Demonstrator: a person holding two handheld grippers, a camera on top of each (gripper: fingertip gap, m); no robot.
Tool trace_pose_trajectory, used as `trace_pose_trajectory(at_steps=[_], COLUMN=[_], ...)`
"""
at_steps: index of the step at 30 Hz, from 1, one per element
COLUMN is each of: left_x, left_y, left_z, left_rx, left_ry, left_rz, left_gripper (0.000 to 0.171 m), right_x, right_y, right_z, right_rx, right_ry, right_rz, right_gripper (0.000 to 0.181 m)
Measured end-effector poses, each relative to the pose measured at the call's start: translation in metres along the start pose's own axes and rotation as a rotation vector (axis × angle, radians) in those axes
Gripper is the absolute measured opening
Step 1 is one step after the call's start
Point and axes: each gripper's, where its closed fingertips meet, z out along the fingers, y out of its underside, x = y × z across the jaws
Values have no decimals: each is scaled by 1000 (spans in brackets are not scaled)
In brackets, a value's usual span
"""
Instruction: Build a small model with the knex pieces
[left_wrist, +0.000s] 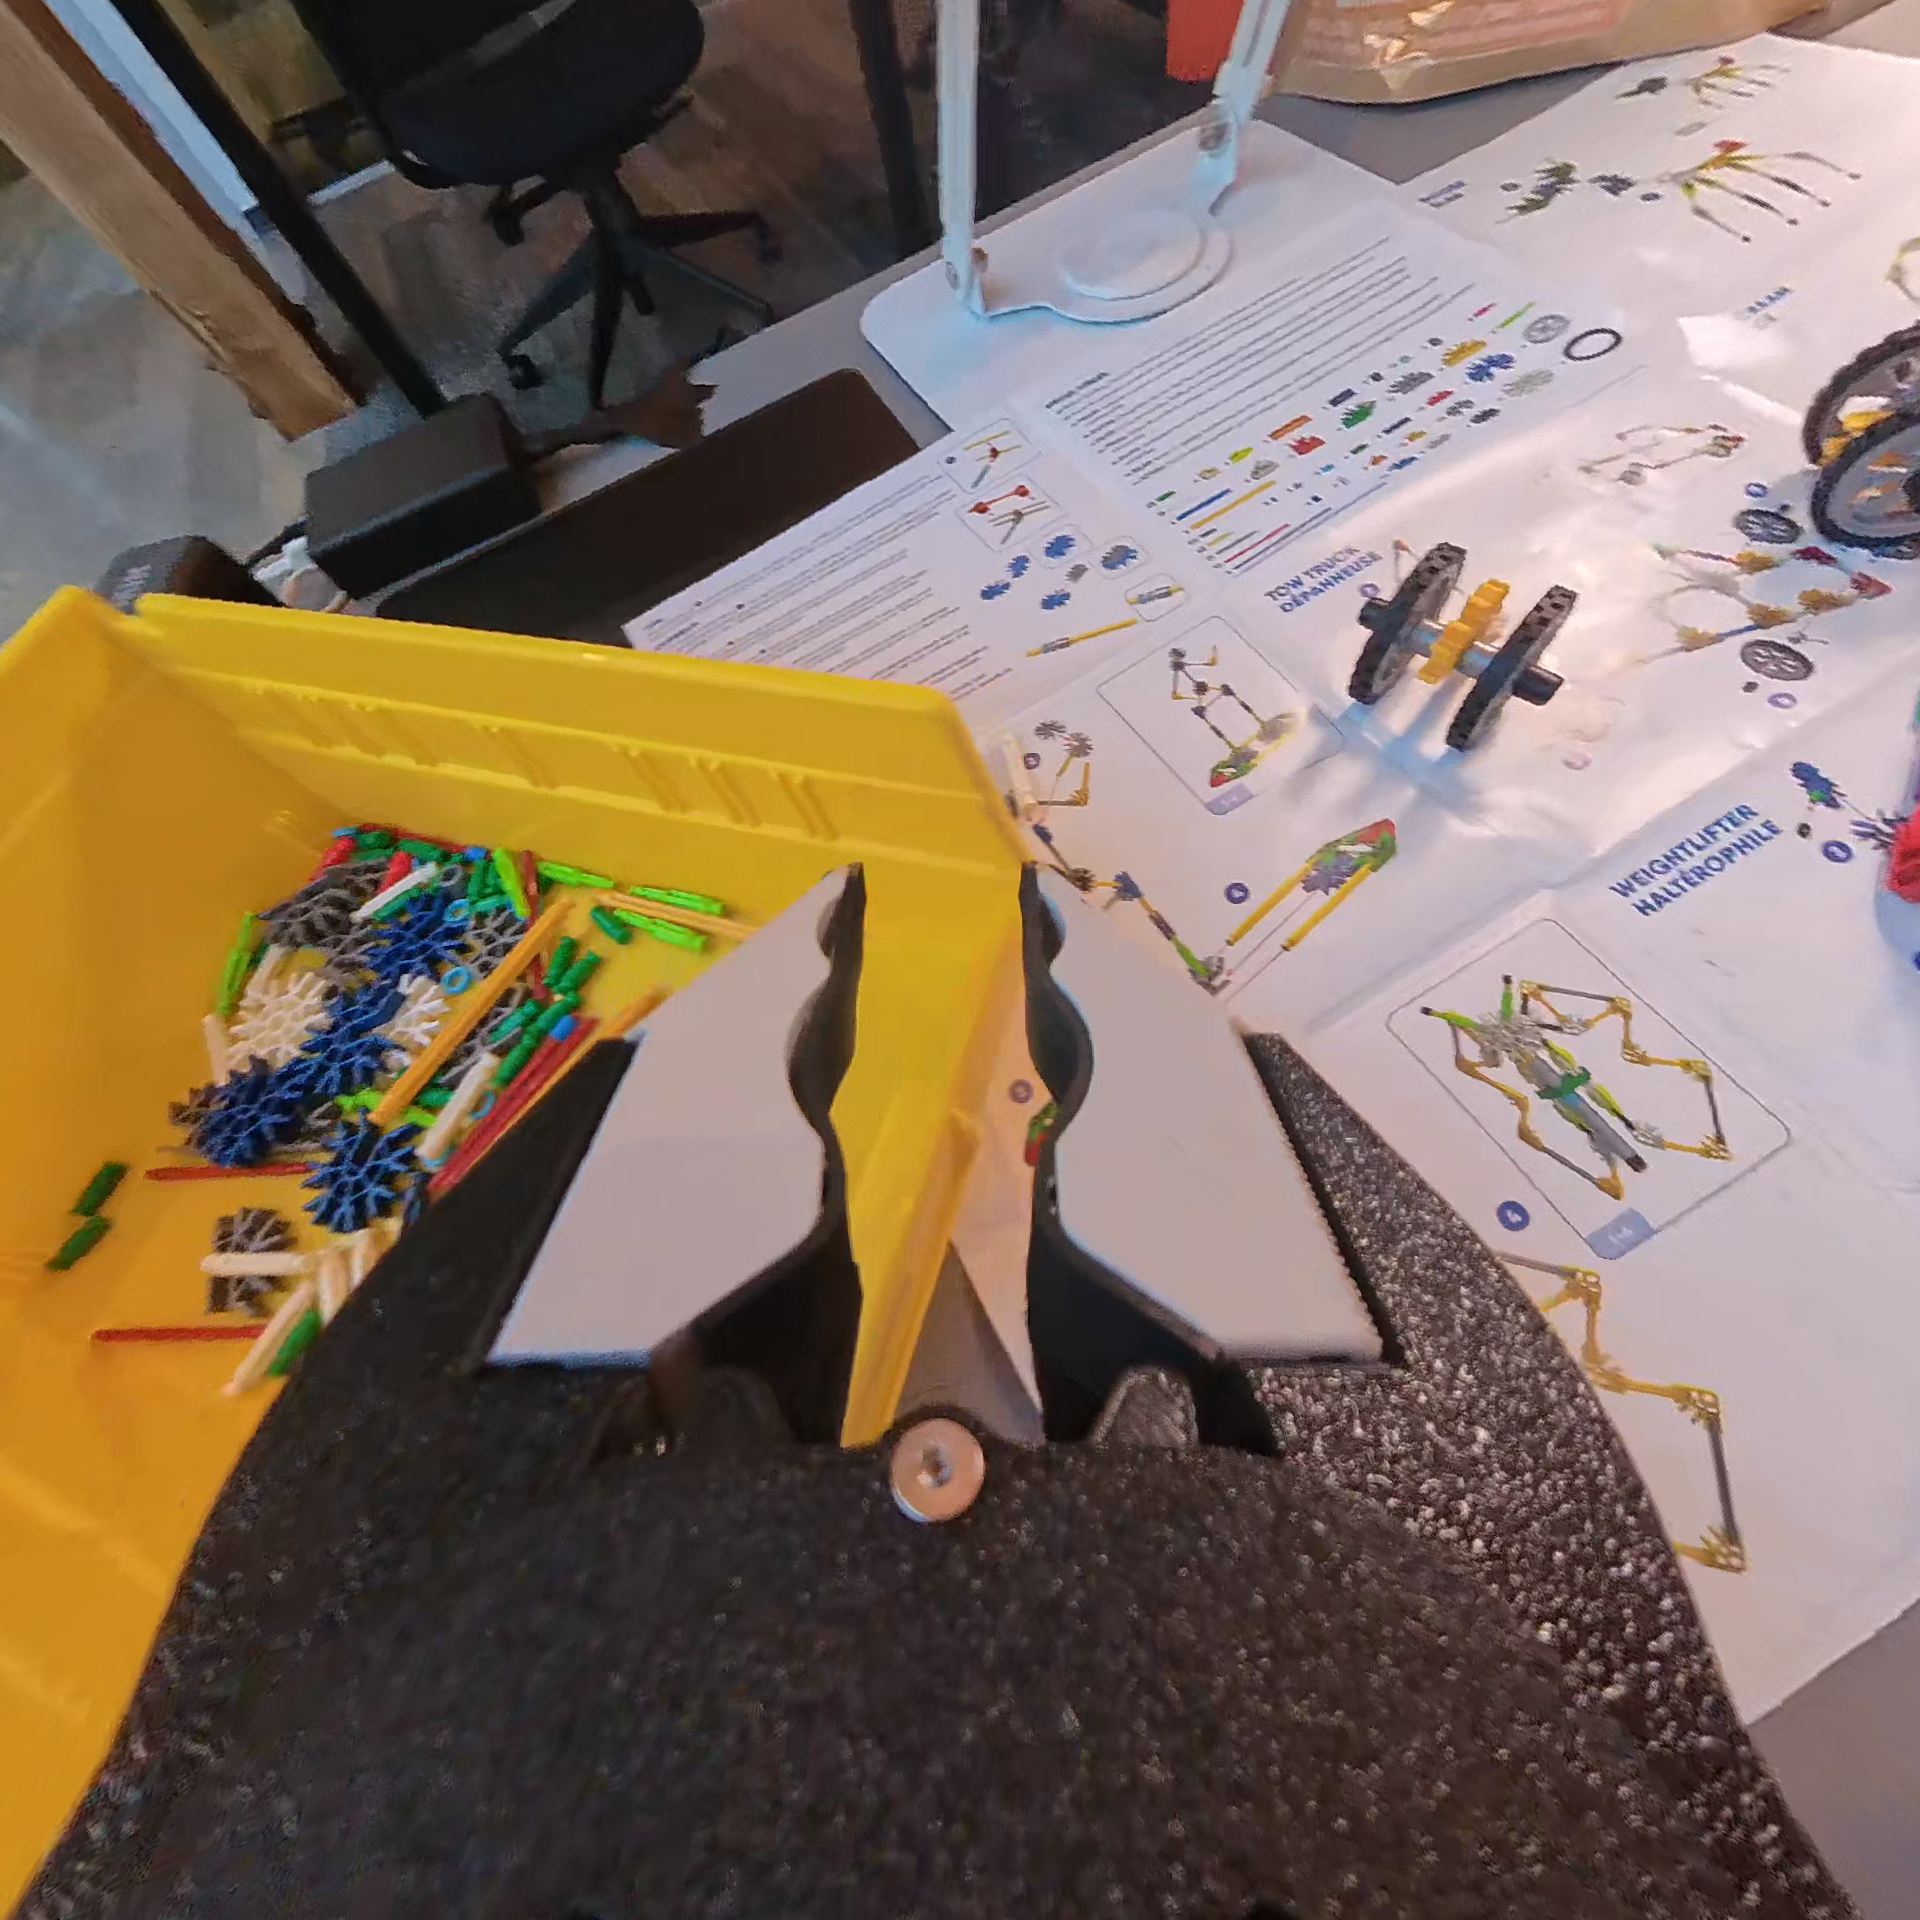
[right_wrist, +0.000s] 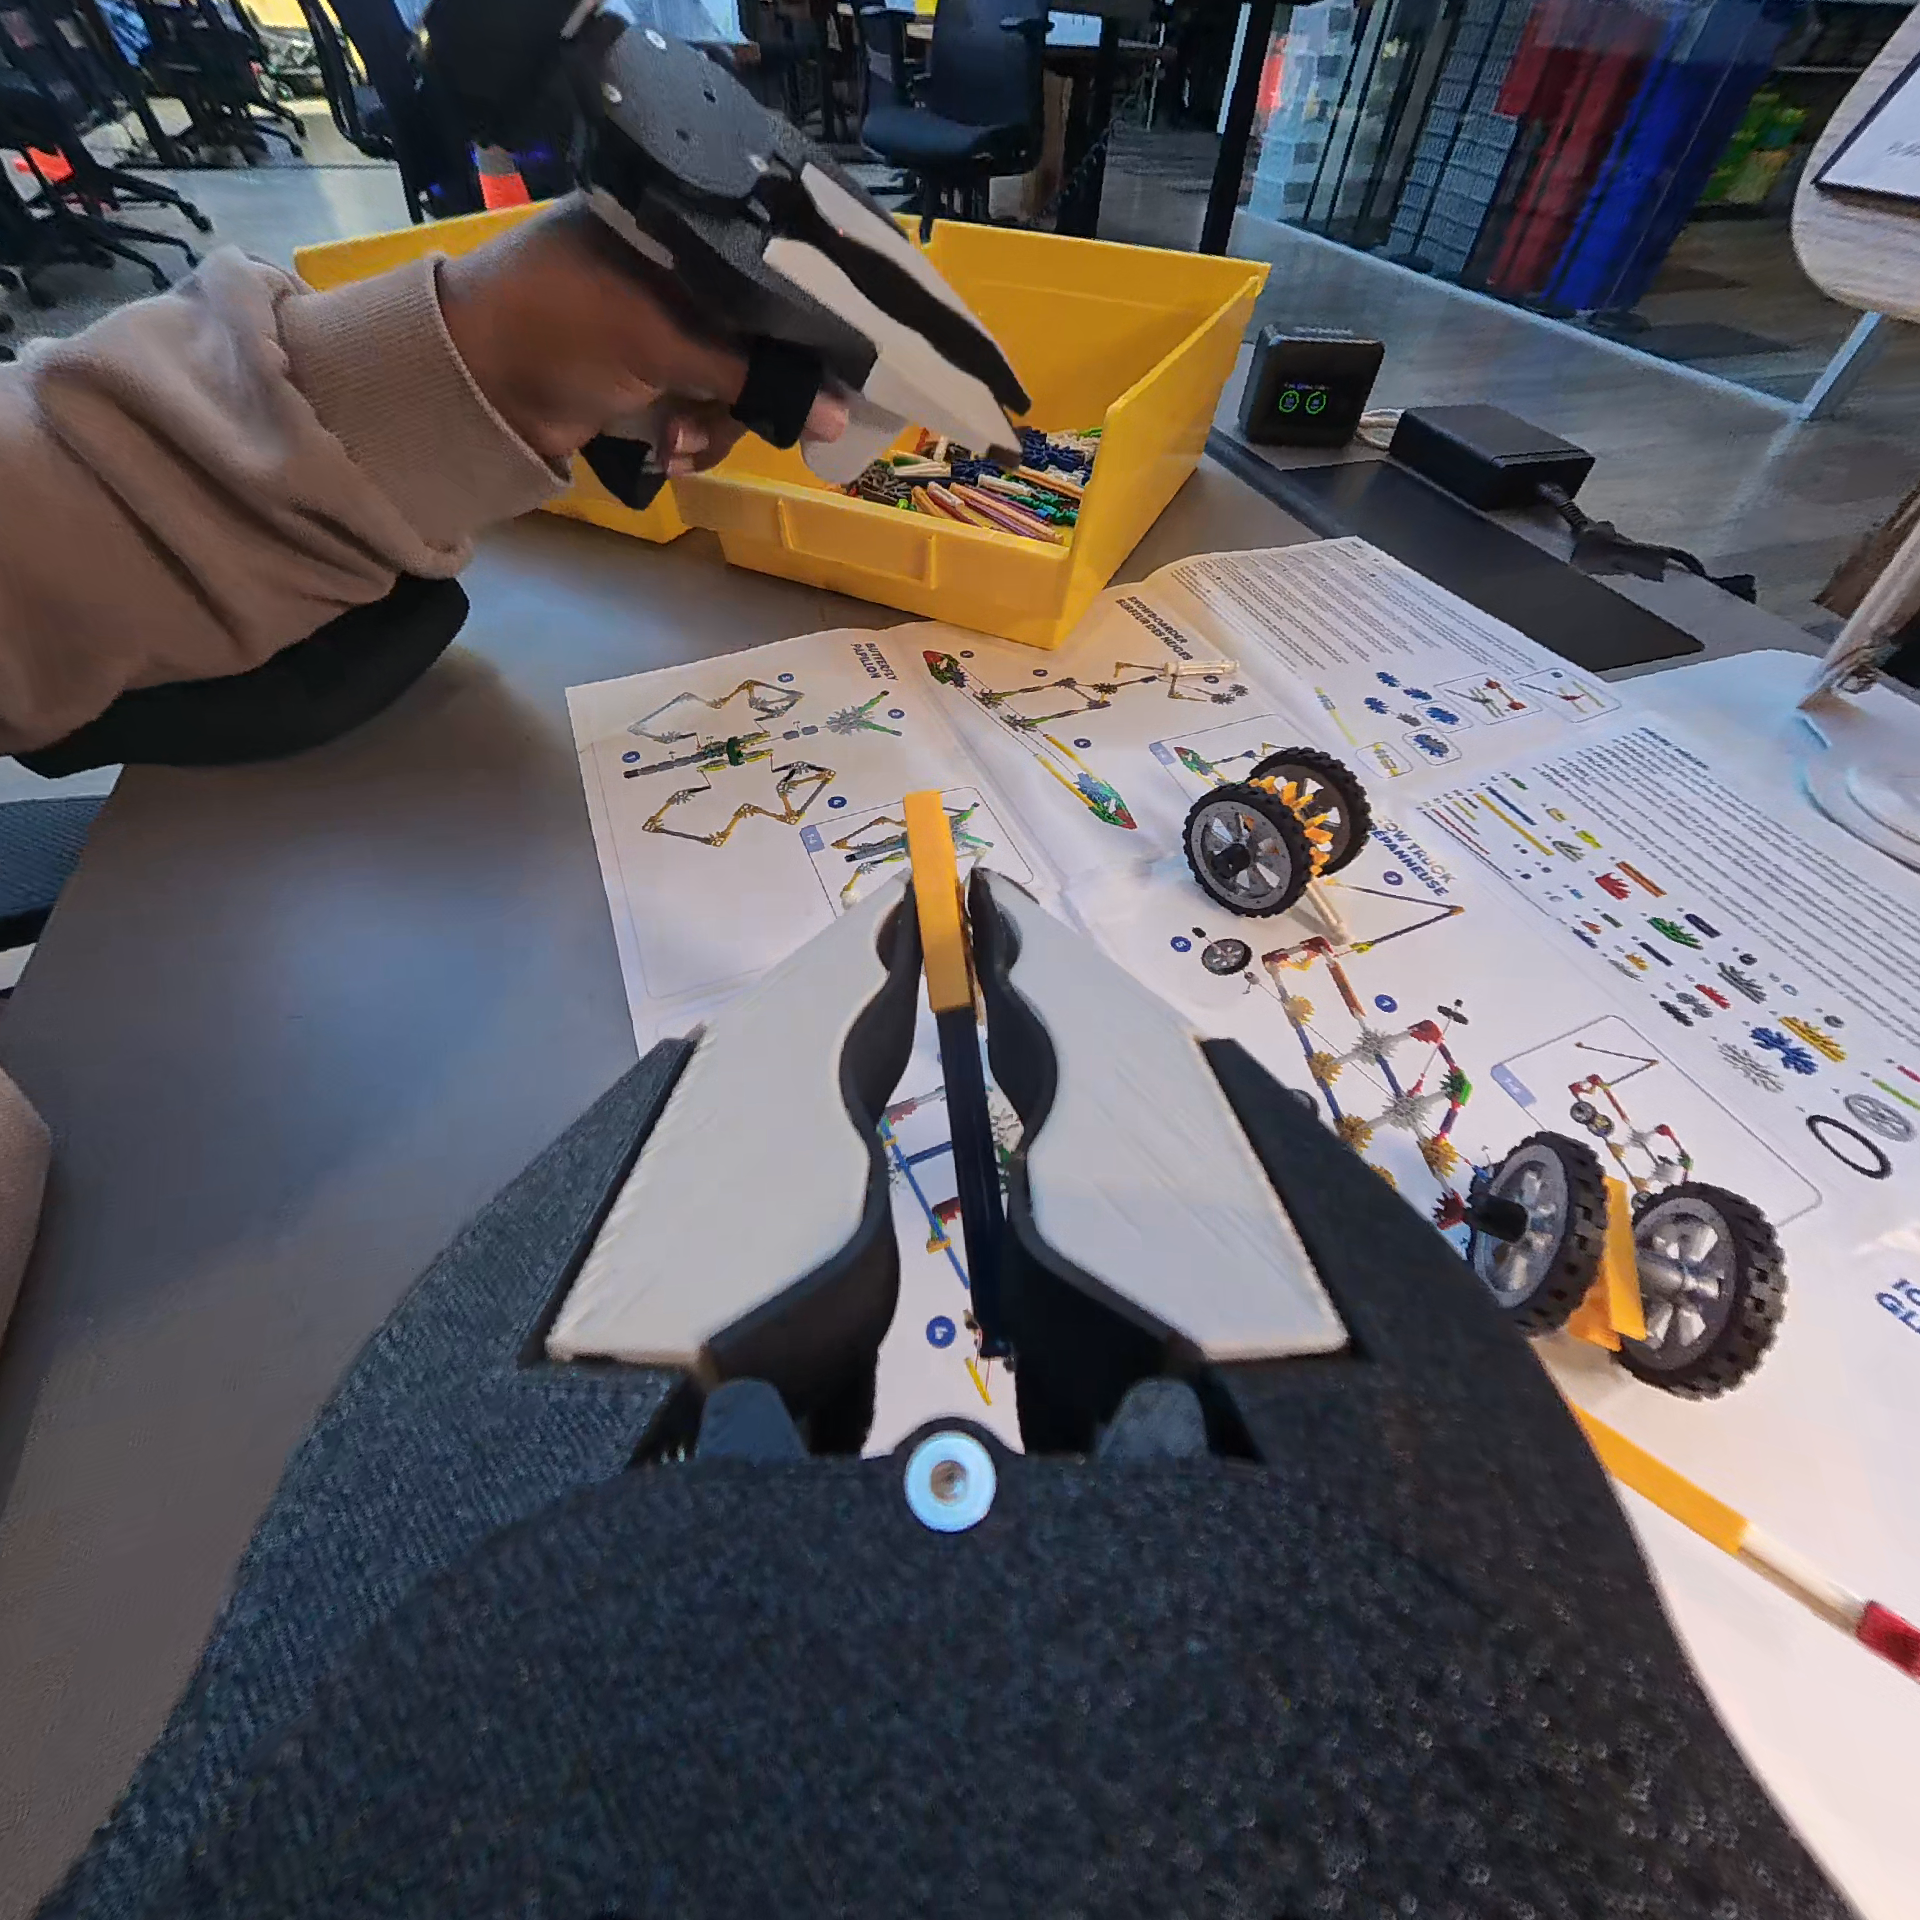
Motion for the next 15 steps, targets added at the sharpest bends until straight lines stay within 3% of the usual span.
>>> trace_pose_trajectory(at_steps=[4,10,13,15], left_x=[42,143,189,211], left_y=[2,-8,-10,-7], left_z=[8,-4,-12,-15], left_rx=[16,149,210,229], left_ry=[151,536,653,669], left_rz=[31,96,182,260], left_gripper=[31,43,42,30], right_x=[4,7,6,5], right_y=[-3,-6,-5,-3], right_z=[-3,-6,-6,-5], right_rx=[28,81,93,82], right_ry=[17,3,-20,-19], right_rz=[13,64,103,108], right_gripper=[5,6,7,7])
